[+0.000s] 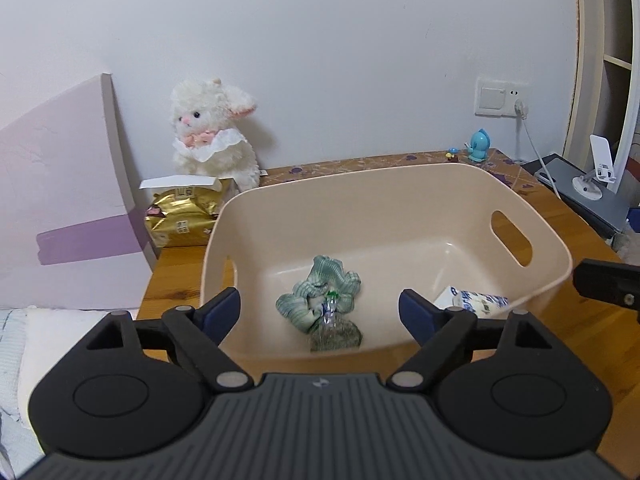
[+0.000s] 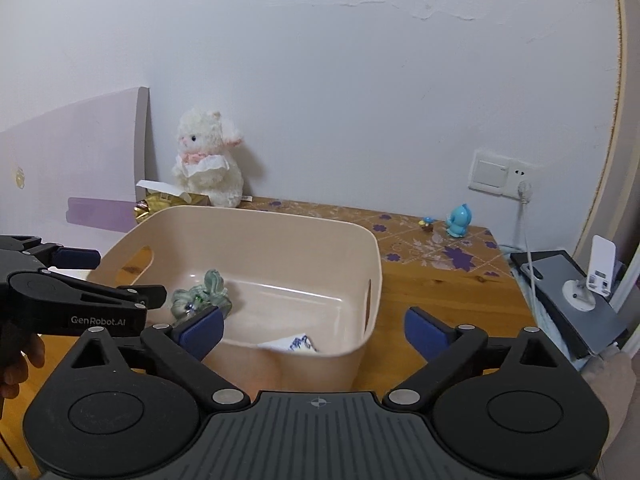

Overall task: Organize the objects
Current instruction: 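Lift both items over the bin and release them inside, then grasp the star-printed box with the left tool while the right tool grasps the orange plush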

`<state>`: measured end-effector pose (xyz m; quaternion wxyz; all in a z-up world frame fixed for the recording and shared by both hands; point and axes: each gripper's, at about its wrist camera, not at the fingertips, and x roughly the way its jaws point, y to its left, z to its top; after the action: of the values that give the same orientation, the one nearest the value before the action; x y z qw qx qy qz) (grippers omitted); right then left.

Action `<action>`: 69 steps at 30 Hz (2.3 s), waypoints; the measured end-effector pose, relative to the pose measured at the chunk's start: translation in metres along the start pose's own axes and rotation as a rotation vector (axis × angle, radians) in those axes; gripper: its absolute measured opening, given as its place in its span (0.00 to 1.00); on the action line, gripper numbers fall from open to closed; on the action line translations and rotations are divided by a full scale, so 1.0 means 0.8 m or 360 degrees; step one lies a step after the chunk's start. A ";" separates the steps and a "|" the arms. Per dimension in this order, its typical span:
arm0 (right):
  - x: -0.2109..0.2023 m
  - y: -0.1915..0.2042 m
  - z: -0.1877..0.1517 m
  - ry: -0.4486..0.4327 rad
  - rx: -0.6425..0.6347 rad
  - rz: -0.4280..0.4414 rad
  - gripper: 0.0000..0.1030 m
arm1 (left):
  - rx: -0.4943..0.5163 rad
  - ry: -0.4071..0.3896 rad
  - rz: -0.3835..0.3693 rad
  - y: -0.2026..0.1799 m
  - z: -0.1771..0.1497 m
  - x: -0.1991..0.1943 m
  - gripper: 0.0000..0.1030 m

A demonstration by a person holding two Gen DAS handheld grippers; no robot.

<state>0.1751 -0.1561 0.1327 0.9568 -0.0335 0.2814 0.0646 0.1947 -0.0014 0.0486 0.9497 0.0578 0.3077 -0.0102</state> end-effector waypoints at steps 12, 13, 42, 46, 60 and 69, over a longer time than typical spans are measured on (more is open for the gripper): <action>-0.058 0.002 -0.053 0.0079 -0.0029 -0.0025 1.00 | -0.0035 0.0047 -0.0014 -0.008 -0.052 -0.058 0.88; -0.060 0.002 -0.059 0.0094 -0.0025 -0.0025 1.00 | -0.0034 0.0057 -0.0021 -0.009 -0.057 -0.060 0.88; -0.022 -0.005 -0.161 0.0479 -0.0003 -0.0049 1.00 | -0.0091 0.0376 -0.0239 -0.045 -0.169 -0.026 0.88; -0.003 -0.006 -0.166 0.0516 -0.0005 -0.0031 1.00 | -0.0085 0.0383 -0.0269 -0.050 -0.171 -0.007 0.88; 0.064 0.007 -0.164 0.0506 -0.0061 0.0071 1.00 | 0.0066 0.0322 -0.0293 -0.047 -0.167 0.034 0.68; 0.093 0.021 -0.151 0.0440 -0.0085 0.0141 0.85 | 0.0098 0.0343 -0.0344 -0.031 -0.155 0.044 0.40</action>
<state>0.1700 -0.1435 -0.0094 0.9039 -0.0551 0.4098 0.1092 0.1494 -0.0111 -0.0738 0.9023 0.0542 0.4118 -0.1154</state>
